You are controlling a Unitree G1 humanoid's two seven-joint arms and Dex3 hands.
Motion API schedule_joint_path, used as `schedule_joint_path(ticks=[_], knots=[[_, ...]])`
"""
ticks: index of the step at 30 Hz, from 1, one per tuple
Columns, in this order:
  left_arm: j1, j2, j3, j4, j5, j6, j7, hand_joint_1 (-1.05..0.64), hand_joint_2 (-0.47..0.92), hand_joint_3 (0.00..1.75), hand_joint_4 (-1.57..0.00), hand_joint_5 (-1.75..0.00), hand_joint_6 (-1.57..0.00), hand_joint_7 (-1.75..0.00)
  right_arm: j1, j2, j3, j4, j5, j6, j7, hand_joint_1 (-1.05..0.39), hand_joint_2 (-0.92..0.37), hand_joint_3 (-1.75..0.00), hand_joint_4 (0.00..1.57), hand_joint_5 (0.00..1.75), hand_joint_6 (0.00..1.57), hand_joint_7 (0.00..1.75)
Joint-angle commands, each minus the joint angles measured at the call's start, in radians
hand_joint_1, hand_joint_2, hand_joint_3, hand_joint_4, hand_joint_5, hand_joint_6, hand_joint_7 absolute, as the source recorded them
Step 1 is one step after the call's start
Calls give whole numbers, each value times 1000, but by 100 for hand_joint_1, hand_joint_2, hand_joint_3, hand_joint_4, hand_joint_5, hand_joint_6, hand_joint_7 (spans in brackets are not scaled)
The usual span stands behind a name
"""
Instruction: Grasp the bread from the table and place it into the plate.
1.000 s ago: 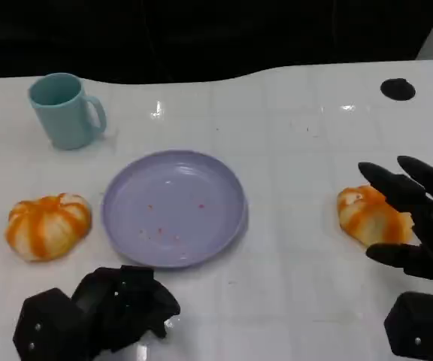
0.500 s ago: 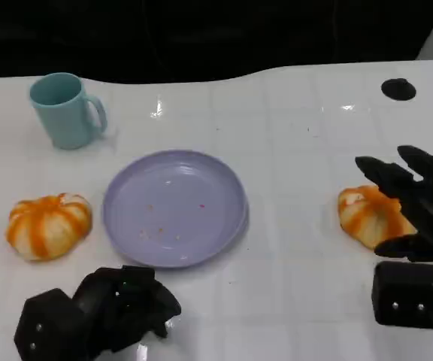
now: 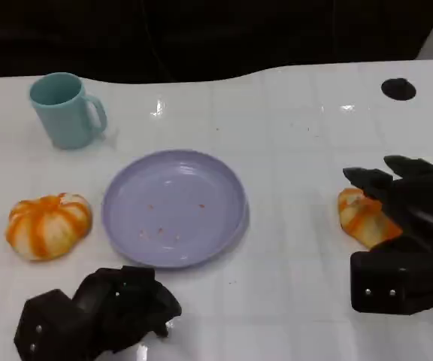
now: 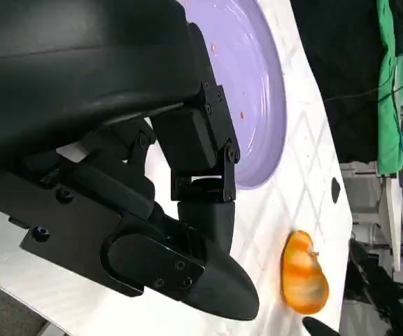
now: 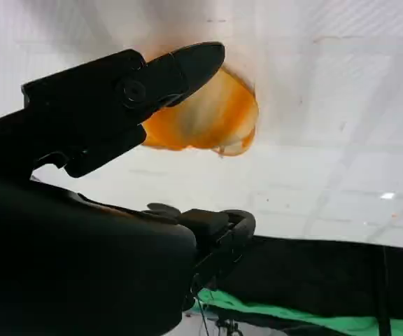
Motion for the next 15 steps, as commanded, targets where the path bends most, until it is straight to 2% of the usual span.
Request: schedule_joint_path(ticks=[1, 7, 15], knots=[[16, 11, 3, -9, 1, 11, 5, -105, 86, 0, -86, -152, -129, -78, -34, 6, 16, 64, -2, 5, -30, -33, -73, 0, 16, 9, 29, 2], [22, 12, 1, -20, 5, 15, 9, -105, 86, 0, -86, -153, -128, -78, -61, 16, 35, 115, 4, 5, -35, -21, -72, 0, 17, 8, 30, 1], [31, 10, 0, -36, -1, 23, 6, -105, 85, 0, -87, -152, -128, -78, -85, 26, 57, 171, 10, 5, -44, -20, -74, -1, 21, 8, 33, 1]])
